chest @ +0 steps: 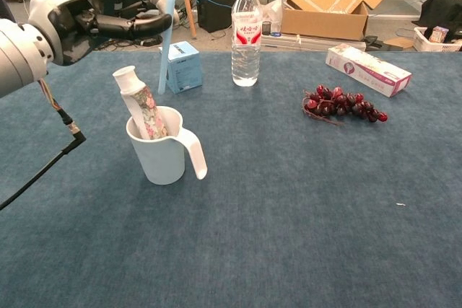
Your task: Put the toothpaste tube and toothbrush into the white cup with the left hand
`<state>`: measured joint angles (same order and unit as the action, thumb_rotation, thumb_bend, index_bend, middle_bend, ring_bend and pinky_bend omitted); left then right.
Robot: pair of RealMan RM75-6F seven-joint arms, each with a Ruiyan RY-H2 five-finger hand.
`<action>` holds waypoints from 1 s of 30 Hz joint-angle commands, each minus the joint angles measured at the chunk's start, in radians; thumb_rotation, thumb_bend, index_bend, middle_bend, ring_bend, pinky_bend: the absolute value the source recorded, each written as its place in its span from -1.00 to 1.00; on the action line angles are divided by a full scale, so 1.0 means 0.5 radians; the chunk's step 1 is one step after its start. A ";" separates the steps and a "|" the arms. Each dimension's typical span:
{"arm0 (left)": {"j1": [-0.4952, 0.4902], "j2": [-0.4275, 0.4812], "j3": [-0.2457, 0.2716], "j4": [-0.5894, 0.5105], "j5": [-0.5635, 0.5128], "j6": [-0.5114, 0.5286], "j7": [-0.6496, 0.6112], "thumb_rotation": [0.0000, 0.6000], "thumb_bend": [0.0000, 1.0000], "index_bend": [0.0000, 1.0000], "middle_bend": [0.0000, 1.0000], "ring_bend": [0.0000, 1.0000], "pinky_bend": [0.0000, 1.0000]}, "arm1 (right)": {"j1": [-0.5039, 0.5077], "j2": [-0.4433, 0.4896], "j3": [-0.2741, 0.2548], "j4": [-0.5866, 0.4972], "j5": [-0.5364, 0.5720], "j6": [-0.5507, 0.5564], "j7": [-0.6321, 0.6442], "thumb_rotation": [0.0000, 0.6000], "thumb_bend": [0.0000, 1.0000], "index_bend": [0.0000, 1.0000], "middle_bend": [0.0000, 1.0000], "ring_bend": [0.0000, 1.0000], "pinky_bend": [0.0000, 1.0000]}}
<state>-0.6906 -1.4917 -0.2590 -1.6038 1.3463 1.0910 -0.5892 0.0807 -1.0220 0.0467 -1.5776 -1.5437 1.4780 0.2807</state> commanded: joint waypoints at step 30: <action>0.081 -0.233 0.138 0.359 0.169 0.150 0.013 1.00 -0.18 0.24 -1.00 -0.89 -0.95 | -0.001 -0.003 -0.001 -0.002 -0.003 -0.002 -0.013 1.00 -0.93 -0.90 -0.92 -0.92 -0.35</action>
<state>-0.6509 -1.6072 -0.1909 -1.4255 1.4300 1.1660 -0.5815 0.0800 -1.0234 0.0461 -1.5786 -1.5451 1.4771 0.2741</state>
